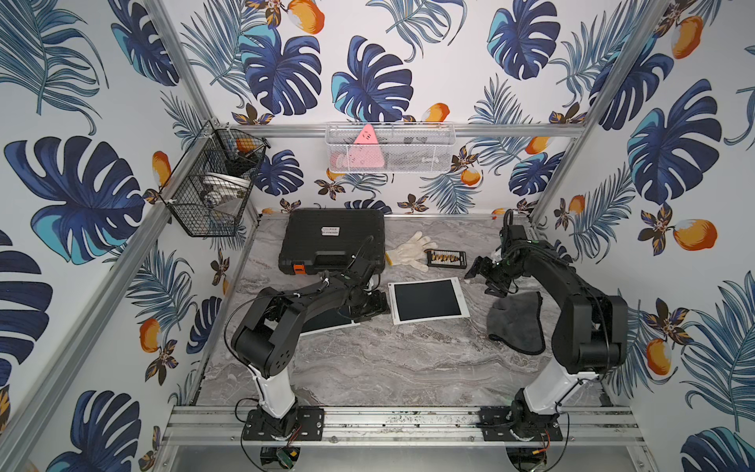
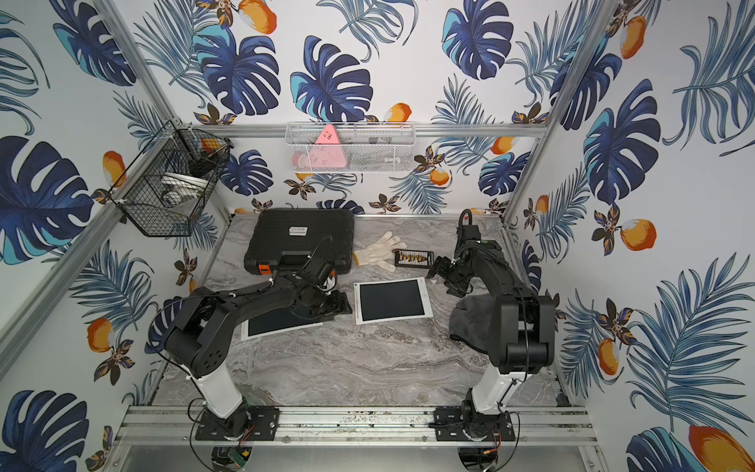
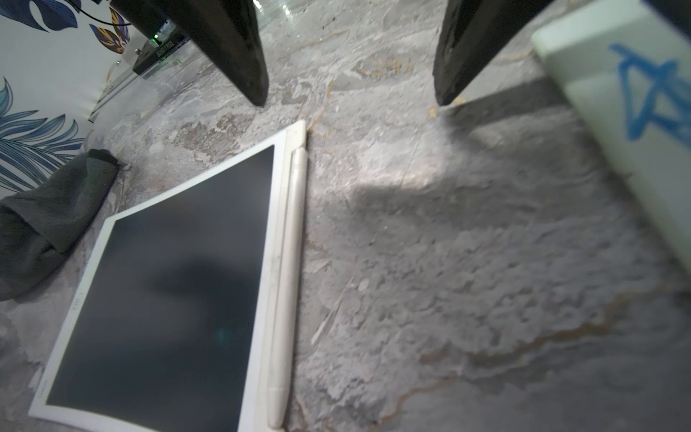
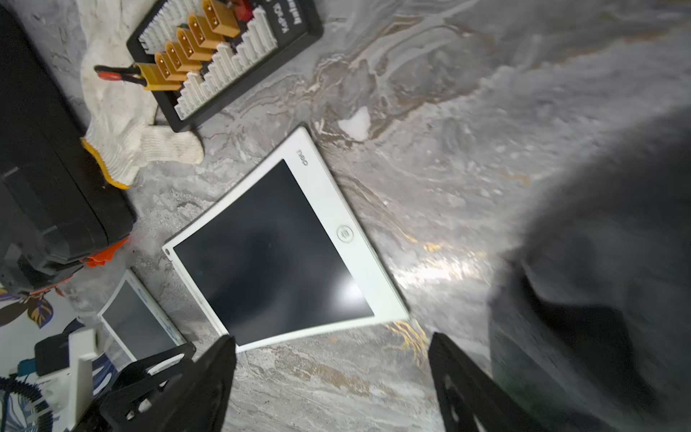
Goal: Wipe the drawing tablet
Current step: Place the cleaning item at the center of the board, then adjust the drawing tablet at the center of the board.
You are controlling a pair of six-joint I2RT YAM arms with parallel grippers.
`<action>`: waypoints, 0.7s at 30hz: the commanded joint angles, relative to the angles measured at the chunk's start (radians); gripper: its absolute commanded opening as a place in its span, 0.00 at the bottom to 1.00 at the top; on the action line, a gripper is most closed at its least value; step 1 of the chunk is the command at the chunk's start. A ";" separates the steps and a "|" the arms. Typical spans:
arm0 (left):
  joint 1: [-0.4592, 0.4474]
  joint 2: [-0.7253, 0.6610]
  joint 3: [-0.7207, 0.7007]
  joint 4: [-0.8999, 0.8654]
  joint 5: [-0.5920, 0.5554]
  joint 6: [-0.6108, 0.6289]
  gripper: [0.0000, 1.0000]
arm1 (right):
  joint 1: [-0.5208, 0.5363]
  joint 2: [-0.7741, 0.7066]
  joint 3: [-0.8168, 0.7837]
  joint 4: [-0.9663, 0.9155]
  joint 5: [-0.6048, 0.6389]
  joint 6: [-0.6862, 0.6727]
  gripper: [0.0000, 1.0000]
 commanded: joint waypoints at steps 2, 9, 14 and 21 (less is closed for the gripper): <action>0.003 0.051 0.021 0.089 0.071 -0.047 0.81 | -0.013 0.145 0.076 0.009 -0.073 -0.086 0.83; 0.003 0.111 0.056 0.114 0.081 -0.052 0.85 | -0.013 0.276 0.093 0.042 -0.085 -0.073 0.83; 0.003 0.141 0.067 0.122 0.085 -0.056 0.86 | -0.006 0.312 0.043 0.061 -0.141 -0.088 0.83; 0.030 0.138 0.060 0.082 0.052 -0.016 0.86 | 0.066 0.272 -0.078 0.107 -0.216 -0.066 0.82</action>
